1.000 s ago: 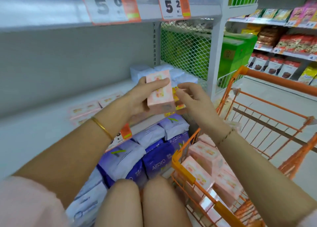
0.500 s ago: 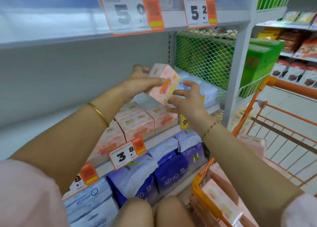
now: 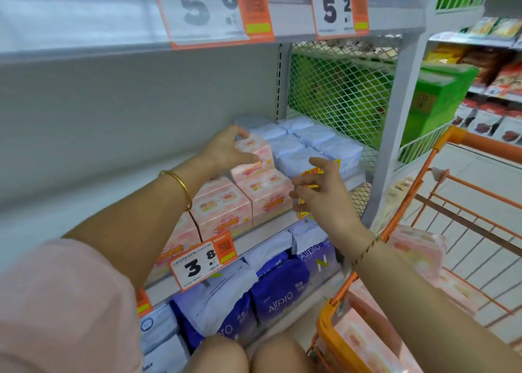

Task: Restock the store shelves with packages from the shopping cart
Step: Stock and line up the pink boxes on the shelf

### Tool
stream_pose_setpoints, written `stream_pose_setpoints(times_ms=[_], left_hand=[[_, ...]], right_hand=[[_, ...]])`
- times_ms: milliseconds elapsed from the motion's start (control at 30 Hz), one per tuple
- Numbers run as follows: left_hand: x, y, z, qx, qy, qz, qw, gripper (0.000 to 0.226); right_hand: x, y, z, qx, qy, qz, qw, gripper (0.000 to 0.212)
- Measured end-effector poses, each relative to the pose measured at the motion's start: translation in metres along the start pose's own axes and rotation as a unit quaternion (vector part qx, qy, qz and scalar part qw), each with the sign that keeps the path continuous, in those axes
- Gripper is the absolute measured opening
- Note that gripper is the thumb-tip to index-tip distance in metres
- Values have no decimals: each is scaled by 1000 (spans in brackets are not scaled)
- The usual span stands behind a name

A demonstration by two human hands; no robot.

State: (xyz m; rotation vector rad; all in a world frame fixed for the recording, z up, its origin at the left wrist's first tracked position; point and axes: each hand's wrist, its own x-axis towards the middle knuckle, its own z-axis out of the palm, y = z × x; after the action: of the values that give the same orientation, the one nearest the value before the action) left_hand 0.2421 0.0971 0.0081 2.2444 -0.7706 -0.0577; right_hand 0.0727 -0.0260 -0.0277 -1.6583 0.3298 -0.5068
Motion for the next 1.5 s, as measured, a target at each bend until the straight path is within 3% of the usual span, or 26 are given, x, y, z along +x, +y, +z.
stream_pose_setpoints(times_ms=[400,500,600,700,767,833,900,1033,1133,1233,1334,1434,1500], left_hand=[[-4,-20,15,91,-96,-23,991,44],[-3,-12,16,105,-35,-3,994,38],[-4,19,34,93,55,73,991,30],[-17,67,69,68,51,146,986,27],[-26,90,94,64,18,178,982,27],[-34,105,117,57,-23,204,977,36],[-42,114,133,58,-56,214,974,37],[-49,120,147,45,-85,221,970,31],[-52,123,145,32,-82,220,972,29],[-58,124,141,28,-78,212,974,27],[-62,125,139,10,-88,193,977,24],[-72,135,132,-128,-154,70,977,13],[-82,146,123,-251,-239,-51,937,18]], right_hand=[[-17,-7,-19,4,14,12,1000,48],[-31,-8,-44,-21,31,12,999,42],[-33,7,-85,-85,96,29,991,32],[-27,34,-137,-224,179,71,955,29],[-28,54,-171,-357,213,122,901,37],[-31,72,-194,-487,183,172,837,44],[-33,87,-203,-557,117,200,797,45],[-30,103,-204,-615,89,210,755,37],[-30,107,-204,-619,91,193,756,43],[-29,106,-203,-589,58,184,785,53],[-33,85,-205,-563,84,191,800,57],[-47,48,-198,-581,178,105,787,59],[-57,23,-179,-593,239,-9,769,66]])
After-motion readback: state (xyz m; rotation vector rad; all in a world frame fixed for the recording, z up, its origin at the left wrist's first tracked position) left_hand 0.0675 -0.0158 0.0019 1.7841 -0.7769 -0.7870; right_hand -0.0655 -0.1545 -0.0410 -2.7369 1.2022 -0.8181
